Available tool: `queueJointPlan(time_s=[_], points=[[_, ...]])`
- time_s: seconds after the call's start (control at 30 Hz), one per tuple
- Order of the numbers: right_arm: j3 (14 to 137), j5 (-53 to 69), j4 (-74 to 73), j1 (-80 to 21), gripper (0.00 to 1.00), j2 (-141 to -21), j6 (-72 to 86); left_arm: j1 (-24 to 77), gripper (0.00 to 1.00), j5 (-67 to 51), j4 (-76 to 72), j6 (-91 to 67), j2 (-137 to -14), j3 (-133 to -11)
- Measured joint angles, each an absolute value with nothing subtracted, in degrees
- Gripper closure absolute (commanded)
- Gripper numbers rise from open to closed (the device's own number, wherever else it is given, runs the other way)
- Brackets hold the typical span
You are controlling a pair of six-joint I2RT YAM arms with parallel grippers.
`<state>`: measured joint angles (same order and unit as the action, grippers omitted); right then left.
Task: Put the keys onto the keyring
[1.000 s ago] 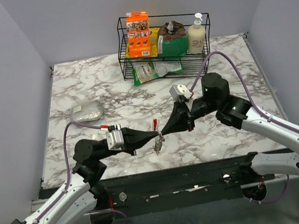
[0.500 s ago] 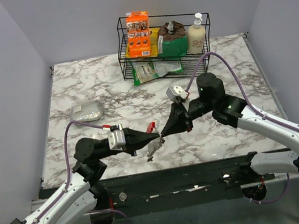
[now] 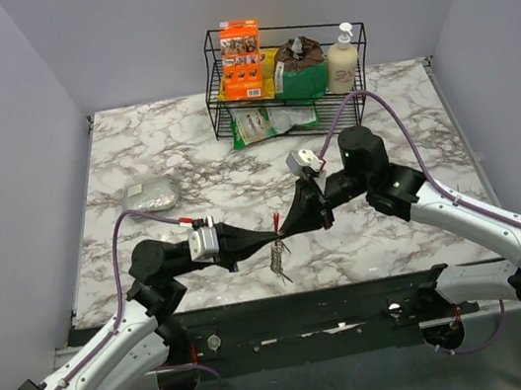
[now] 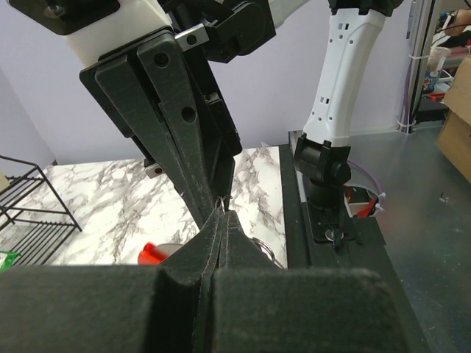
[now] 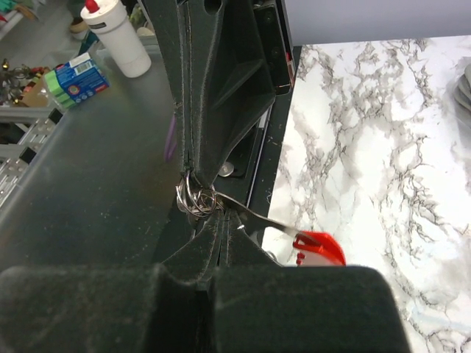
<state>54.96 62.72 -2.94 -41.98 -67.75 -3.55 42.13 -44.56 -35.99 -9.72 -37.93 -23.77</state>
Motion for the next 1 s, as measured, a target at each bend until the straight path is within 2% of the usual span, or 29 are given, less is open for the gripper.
queueJointPlan(time_s=[0.03, 0.07, 0.23, 0.37, 0.47, 0.73, 1.0], points=[[54.96, 62.72, -2.94, -41.98, 0.83, -67.75, -3.53, 42.13, 1.00, -44.56, -35.99, -9.72, -37.93, -23.77], [54.96, 62.70, -2.96, -41.98, 0.73, -67.72, -3.53, 42.13, 1.00, -44.53, -35.99, -9.72, -37.93, -23.77], [54.96, 60.71, -3.27, -41.91, 0.52, -66.92, -3.66, 42.13, 1.00, -44.49, -35.99, -9.69, -37.52, -23.77], [54.78, 57.98, -3.86, -41.89, 0.31, -64.84, -4.54, 42.13, 1.00, -44.38, -36.21, -9.69, -36.49, -23.77], [54.28, 56.16, -4.40, -41.87, 0.22, -62.57, -5.19, 42.13, 1.00, -44.05, -36.86, -9.76, -35.81, -23.66], [53.93, 55.24, -3.90, -41.87, 0.21, -58.76, -4.84, 42.13, 1.00, -43.97, -39.51, -10.83, -35.48, -22.85], [53.93, 56.51, 0.14, -41.87, 0.30, -60.42, -0.19, 42.13, 1.00, -43.97, -41.08, -11.62, -36.47, -22.79]])
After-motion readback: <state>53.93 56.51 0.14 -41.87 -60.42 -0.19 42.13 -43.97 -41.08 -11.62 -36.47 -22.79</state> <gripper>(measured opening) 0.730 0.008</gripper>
